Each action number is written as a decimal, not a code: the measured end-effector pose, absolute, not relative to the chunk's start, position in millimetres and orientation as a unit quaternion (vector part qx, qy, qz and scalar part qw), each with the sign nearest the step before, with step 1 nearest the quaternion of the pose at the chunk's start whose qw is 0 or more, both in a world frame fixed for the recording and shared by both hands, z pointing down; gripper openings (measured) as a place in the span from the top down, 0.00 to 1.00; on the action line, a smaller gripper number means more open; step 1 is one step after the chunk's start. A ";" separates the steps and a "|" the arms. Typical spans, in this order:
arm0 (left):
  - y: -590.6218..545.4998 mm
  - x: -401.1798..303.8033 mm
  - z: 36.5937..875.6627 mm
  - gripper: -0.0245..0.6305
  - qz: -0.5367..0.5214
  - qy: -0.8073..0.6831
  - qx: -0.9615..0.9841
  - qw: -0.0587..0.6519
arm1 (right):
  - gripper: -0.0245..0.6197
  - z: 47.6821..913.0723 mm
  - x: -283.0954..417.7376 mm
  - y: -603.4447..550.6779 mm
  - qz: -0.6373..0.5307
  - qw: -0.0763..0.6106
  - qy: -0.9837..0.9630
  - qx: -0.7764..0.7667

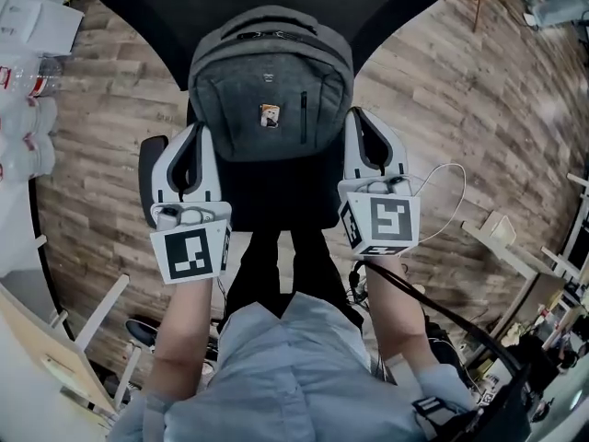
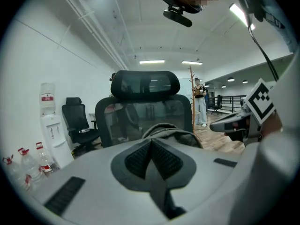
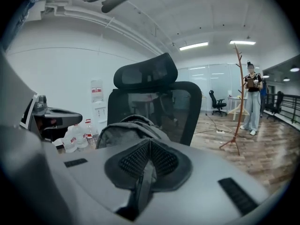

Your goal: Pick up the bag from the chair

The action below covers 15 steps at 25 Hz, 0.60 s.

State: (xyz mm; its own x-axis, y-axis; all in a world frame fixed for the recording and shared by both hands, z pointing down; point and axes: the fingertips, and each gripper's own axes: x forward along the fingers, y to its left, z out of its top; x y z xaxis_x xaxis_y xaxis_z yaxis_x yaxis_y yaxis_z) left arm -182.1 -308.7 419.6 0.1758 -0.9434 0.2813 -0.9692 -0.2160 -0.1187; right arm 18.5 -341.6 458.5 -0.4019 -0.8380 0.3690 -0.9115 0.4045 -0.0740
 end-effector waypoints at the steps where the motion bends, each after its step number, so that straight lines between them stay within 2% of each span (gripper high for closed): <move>1: -311.2 -183.4 426.2 0.96 0.154 -0.621 0.767 0.040 | 0.96 466.2 18.2 -344.6 0.137 0.142 -0.826 0.529; 10: -339.1 -205.5 461.2 0.96 0.162 -0.626 0.761 0.051 | 0.95 504.1 19.2 -369.9 0.150 0.157 -0.817 0.534; 11: -342.2 -208.3 463.5 0.96 0.161 -0.626 0.761 0.051 | 0.91 506.7 17.1 -372.4 0.151 0.158 -0.818 0.532; 12: -345.0 -210.7 466.1 0.91 0.159 -0.625 0.762 0.053 | 0.81 509.3 14.6 -374.9 0.152 0.160 -0.819 0.530; 13: -347.5 -212.7 468.9 0.76 0.158 -0.624 0.763 0.057 | 0.74 511.8 12.1 -377.2 0.152 0.162 -0.820 0.527; 14: -349.5 -214.2 471.8 0.67 0.156 -0.623 0.764 0.060 | 0.69 514.1 10.2 -379.4 0.151 0.165 -0.822 0.524; 15: -351.6 -215.2 474.8 0.65 0.155 -0.622 0.765 0.062 | 0.65 516.1 9.2 -381.8 0.150 0.167 -0.823 0.523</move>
